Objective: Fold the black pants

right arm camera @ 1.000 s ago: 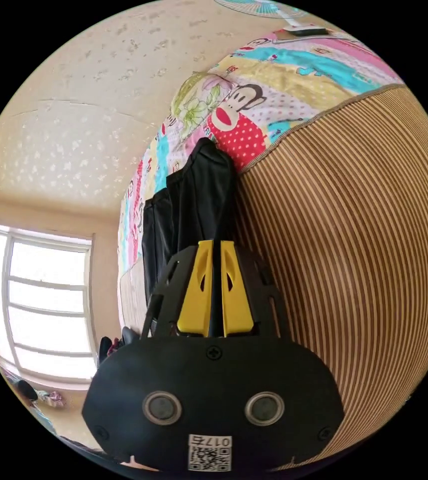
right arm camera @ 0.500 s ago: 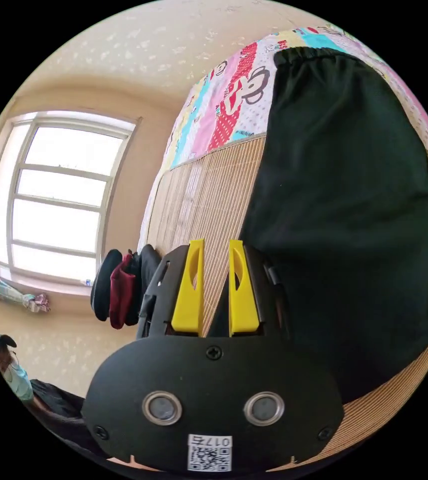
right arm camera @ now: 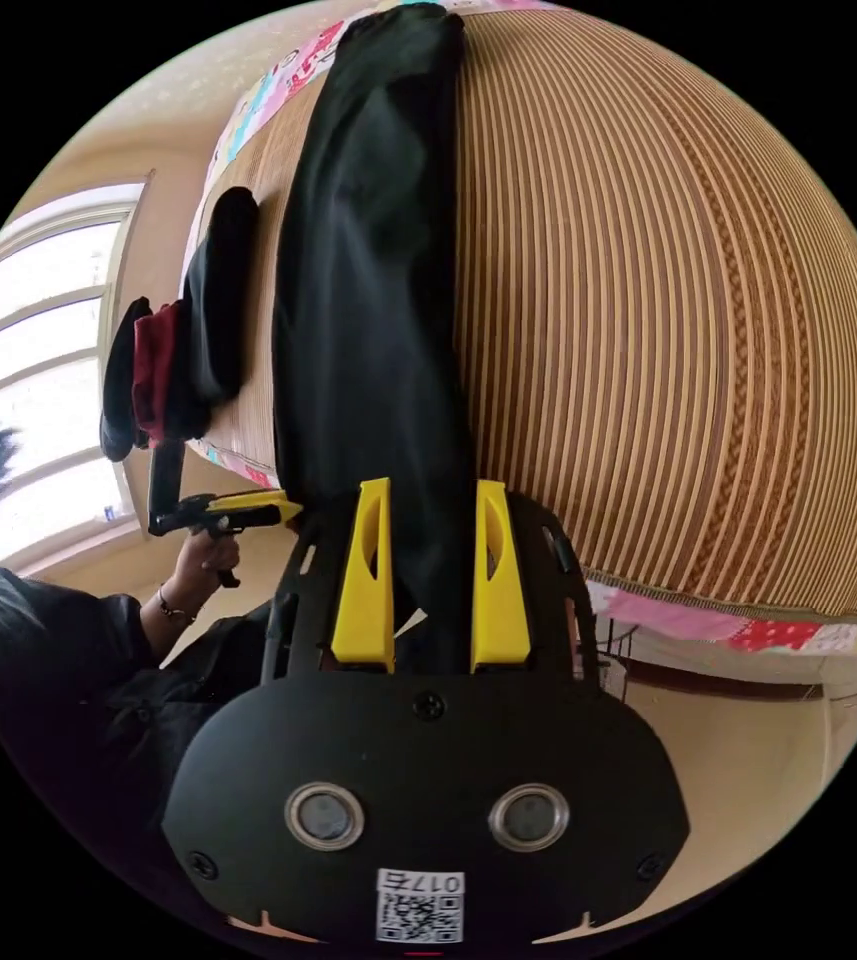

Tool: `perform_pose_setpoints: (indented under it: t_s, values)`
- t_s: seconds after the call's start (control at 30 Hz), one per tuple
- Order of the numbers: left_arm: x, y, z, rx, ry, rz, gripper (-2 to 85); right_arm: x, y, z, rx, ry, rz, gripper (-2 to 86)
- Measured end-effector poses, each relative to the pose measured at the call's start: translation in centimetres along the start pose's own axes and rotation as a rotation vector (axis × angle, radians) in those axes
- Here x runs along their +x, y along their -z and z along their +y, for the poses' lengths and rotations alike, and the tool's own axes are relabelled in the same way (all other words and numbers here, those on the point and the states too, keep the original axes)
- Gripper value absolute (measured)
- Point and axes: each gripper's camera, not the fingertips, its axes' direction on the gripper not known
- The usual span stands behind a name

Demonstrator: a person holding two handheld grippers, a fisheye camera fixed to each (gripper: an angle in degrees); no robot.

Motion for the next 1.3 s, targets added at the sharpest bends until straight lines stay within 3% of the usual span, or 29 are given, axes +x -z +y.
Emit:
perform_pose_setpoints:
  t_s: [0.17, 0.37, 0.57, 0.7, 0.8, 0.97, 1.13, 1.3]
  values:
    - [3.0, 0.7, 2.6, 0.128, -0.061, -0.107, 8.8, -1.6, -3.3, 4.4, 0.066, -0.081, 0.113, 7.9]
    - [4.9, -3.8, 2.1, 0.039, -0.09, -0.166, 4.1, -1.4, -3.0, 4.9, 0.118, -0.148, 0.05, 3.9]
    - [7.2, -1.2, 5.9, 0.038, -0.132, 0.051, 1.6, -5.3, 0.4, 9.3, 0.192, -0.037, 0.068, 2.4]
    - [7.2, -3.0, 8.0, 0.006, -0.116, -0.053, 2.5, -4.3, -2.8, 10.5, 0.1, 0.025, 0.048, 2.9]
    - [5.5, -6.8, 7.8, -0.113, -0.051, -0.088, 5.0, -1.3, -4.5, 10.0, 0.032, -0.023, 0.02, 4.7]
    - [4.8, -1.9, 4.9, 0.183, -0.07, -0.039, 11.1, 4.0, 2.1, 6.6, 0.275, -0.013, -0.244, 10.0]
    - [5.5, -1.8, -3.4, 0.227, -0.119, 0.043, 14.3, 10.3, 3.9, -2.0, 0.326, -0.022, -0.505, 13.6]
    - [7.1, -4.3, -9.9, 0.19, -0.143, 0.009, 10.6, 11.7, 2.7, -10.5, 0.234, 0.028, -0.66, 13.2]
